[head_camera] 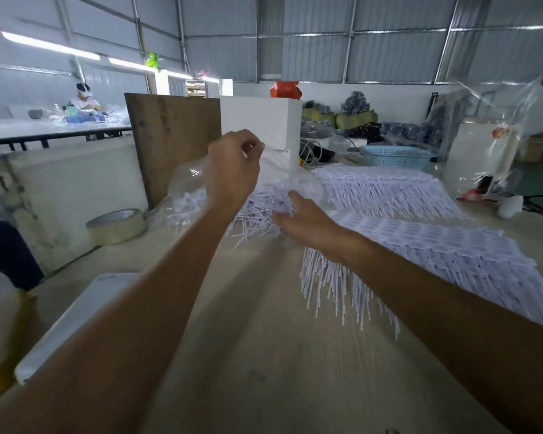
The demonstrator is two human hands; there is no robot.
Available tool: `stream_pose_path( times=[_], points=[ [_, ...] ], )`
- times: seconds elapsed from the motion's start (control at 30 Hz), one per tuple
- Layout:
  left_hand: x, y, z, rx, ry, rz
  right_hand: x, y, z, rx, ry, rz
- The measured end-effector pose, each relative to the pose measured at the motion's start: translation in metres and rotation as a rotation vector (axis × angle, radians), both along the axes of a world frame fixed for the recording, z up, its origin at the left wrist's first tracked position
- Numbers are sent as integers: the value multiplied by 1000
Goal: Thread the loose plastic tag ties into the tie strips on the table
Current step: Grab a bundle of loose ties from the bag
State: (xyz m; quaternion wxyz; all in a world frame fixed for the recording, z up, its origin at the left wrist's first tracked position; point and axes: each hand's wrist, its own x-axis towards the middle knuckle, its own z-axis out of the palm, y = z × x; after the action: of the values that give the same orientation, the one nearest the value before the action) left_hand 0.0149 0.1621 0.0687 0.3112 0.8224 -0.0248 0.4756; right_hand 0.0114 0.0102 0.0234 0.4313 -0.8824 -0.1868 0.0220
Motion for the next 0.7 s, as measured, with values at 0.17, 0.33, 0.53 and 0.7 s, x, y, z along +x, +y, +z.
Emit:
stream_pose_path(
  times=[0.17, 0.33, 0.53, 0.7],
  points=[
    [1, 4, -28, 49, -12, -88, -15, -14, -46, -404, -282, 59],
    [-10, 8, -57, 17, -88, -139, -30, -13, -55, -437, -489, 74],
    [-14, 3, -64, 73, -131, -158, -19, -3, -58, -815, -684, 71],
    [-11, 3, -73, 83, -209, -154, 9, 12, -47, -836, -551, 32]
  ],
)
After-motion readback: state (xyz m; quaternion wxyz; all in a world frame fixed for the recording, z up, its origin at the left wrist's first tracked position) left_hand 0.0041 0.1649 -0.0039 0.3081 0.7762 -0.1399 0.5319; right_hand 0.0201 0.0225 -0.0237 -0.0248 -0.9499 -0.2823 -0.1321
